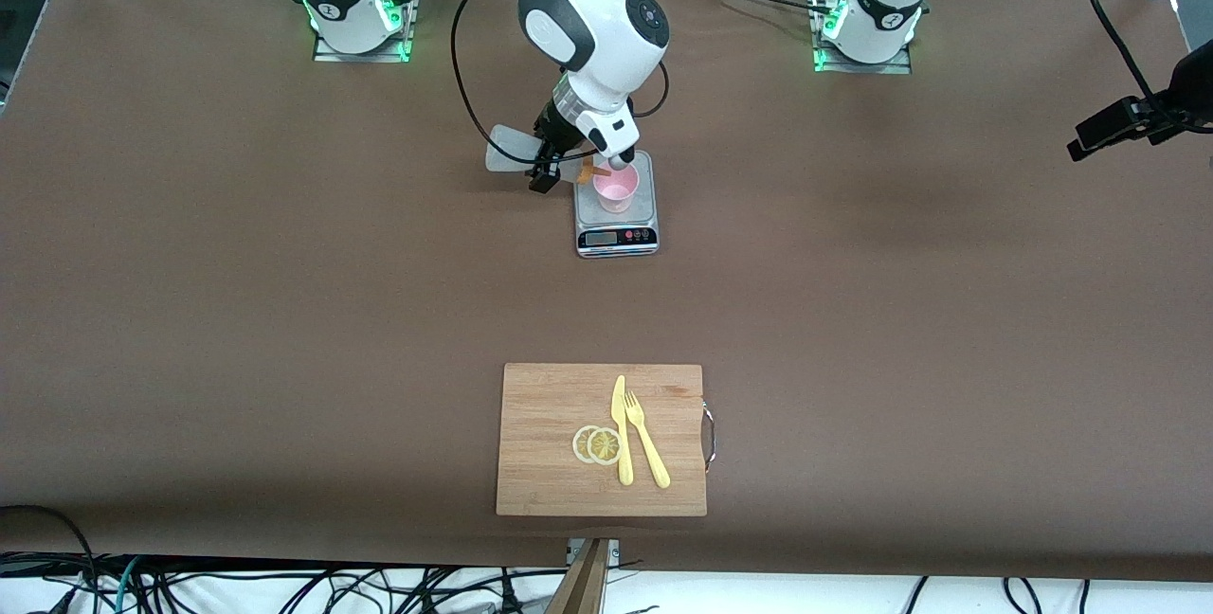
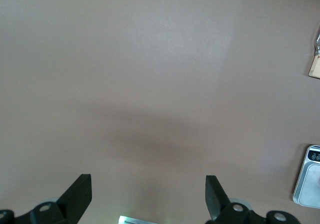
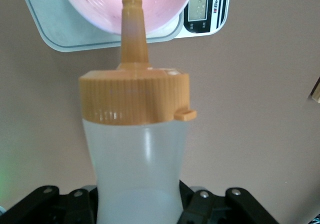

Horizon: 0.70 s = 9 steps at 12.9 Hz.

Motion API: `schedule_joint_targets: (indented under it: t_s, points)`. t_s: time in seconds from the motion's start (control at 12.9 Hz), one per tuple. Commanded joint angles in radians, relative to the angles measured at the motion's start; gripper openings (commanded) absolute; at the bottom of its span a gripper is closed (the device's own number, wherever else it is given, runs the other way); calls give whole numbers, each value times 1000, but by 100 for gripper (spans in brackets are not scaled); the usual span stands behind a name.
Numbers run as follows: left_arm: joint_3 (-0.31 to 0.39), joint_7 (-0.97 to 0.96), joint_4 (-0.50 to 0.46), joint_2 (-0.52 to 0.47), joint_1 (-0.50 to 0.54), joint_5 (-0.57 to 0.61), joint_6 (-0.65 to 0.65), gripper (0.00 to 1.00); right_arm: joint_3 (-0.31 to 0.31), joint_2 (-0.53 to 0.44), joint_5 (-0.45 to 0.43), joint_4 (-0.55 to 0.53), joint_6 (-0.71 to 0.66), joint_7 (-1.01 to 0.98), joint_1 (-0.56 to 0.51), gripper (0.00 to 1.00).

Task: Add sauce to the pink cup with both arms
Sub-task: 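Tilt the bottle nozzle into the pink cup with the right gripper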

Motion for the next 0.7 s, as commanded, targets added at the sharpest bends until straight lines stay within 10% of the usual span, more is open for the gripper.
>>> schedule_joint_targets:
  t_s: [0.0, 0.62]
  points:
    - [-5, 26, 18, 14, 11, -18, -11, 100, -5, 2, -19, 22, -27, 9, 11, 0]
    - [-5, 27, 18, 14, 11, -18, -11, 100, -5, 1, -52, 37, -75, 13, 31, 0]
